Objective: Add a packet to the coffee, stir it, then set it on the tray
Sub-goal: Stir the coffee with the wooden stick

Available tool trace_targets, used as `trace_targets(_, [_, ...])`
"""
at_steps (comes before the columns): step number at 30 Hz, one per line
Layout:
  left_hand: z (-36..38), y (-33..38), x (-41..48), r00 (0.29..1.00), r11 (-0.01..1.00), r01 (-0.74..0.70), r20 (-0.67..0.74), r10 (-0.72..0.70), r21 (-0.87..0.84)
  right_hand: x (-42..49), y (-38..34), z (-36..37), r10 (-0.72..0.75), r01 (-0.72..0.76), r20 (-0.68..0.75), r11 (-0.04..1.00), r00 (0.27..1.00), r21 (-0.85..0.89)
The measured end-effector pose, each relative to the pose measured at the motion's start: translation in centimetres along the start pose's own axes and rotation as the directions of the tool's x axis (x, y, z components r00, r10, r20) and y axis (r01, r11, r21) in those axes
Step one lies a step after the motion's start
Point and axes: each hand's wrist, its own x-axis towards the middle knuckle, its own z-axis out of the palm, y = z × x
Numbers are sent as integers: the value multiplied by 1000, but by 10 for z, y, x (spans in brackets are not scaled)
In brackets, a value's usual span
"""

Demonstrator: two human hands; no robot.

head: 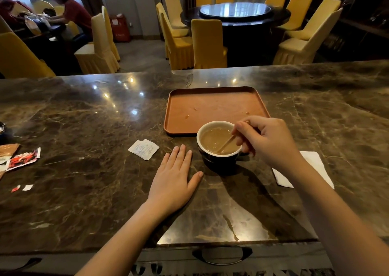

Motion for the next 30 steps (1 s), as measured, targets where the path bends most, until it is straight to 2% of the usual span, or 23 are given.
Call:
trace_targets(6, [-1, 0, -1, 1000, 1000, 5, 7, -5, -1, 9, -2, -9, -108, 72, -98, 946, 989, -315])
trace_targets(10, [-1, 2, -1, 1000, 1000, 5, -11, -6, -8, 12, 1, 0, -188, 100, -169, 898, 967, -428])
trace_targets(18, [-2, 2, -1, 1000, 1000, 2, -3, -2, -14, 2, 4, 16, -233, 175, -134, 922, 963, -344])
trace_targets(25, [-3, 2, -2, 1000, 1000, 2, 0, -2, -12, -6, -3, -2, -344, 249, -269, 910, 900, -331])
trace_targets(30, [-2, 2, -1, 1000, 1000, 0, -3, 0, -9, -10, 0, -12, -345, 238, -349, 918, 871, -316])
